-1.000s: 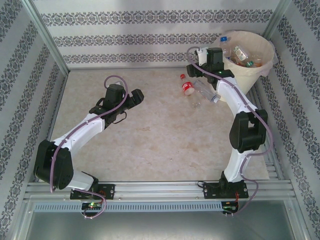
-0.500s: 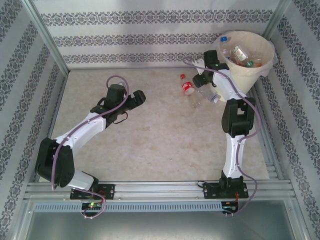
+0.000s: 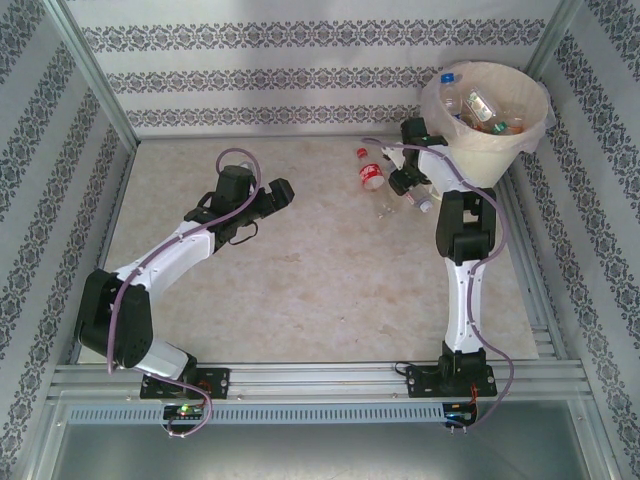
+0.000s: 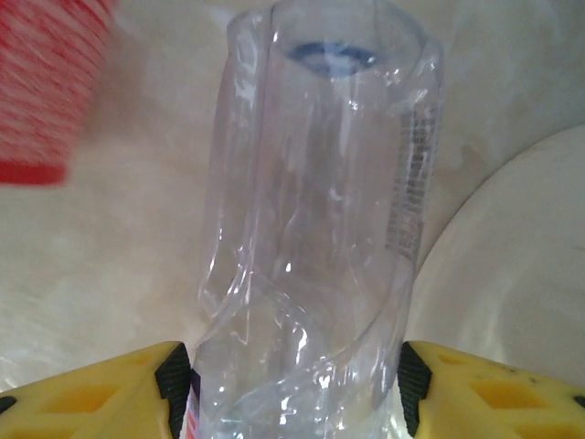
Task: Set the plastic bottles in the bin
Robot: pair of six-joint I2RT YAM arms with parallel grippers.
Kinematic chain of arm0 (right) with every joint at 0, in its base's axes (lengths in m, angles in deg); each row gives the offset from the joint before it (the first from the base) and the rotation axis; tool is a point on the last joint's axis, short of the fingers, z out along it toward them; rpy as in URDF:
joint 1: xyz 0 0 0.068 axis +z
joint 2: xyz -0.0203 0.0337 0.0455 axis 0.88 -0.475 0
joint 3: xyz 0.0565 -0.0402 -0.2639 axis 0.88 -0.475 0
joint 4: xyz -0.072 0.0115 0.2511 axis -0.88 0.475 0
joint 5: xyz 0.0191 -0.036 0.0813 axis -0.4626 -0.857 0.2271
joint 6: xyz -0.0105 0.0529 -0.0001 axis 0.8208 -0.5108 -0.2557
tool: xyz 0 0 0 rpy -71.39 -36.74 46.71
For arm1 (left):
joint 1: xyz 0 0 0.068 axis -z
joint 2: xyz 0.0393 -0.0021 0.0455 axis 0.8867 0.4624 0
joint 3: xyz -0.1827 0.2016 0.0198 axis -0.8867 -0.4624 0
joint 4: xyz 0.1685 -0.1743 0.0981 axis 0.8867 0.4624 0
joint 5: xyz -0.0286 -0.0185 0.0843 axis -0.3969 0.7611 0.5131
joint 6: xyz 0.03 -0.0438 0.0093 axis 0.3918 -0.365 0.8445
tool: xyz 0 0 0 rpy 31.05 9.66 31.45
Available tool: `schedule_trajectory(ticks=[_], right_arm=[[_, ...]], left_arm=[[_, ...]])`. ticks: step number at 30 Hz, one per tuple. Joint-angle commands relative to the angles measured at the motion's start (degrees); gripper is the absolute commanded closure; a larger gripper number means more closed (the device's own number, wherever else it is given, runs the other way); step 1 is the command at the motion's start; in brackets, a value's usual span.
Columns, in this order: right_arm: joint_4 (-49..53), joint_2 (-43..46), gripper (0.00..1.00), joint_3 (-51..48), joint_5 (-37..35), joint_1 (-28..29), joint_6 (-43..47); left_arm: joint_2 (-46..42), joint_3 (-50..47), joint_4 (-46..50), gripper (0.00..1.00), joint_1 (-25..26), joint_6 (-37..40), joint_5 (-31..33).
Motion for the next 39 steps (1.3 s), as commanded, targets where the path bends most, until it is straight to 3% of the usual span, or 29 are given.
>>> schedule_trajectory(ticks=[1, 5, 15, 18, 26, 30, 39], right_arm=[[4.8, -2.2, 0.35, 1.6, 0.8, 1.3, 1.7], [6.2, -1.7, 0.33, 1.6, 7.4, 2.3, 0.2], [7.6, -5.3, 0.26, 4.0, 4.8, 2.8, -2.5], [7.0, -3.6, 0.34, 3.2, 6.0, 3.0, -3.6], [0.6, 8.7, 0.54, -4.2, 14.1, 4.0, -8.1], [-3.5, 16.8, 0.56, -7.8, 16.7, 4.0, -10.3], [-18.5, 32.6, 0.57, -11.9, 21.6, 0.1, -17.7]], left_arm=[[0.7, 1.6, 0.7, 0.0, 0.2, 0.3, -0.4], [1.1, 1.8, 0.9, 0.0, 0.2, 0.2, -0.3], [3.5, 2.5, -0.2, 0.0, 0.2, -0.1, -2.1], [5.4, 3.0, -1.3, 0.0, 0.2, 0.2, -4.0], [14.5, 1.6, -14.5, 0.0, 0.3, 1.6, -10.2], [19.1, 3.9, -18.4, 0.0, 0.4, 1.3, -15.1], [21.0, 4.5, -18.1, 0.0, 1.0, 0.5, -15.5]])
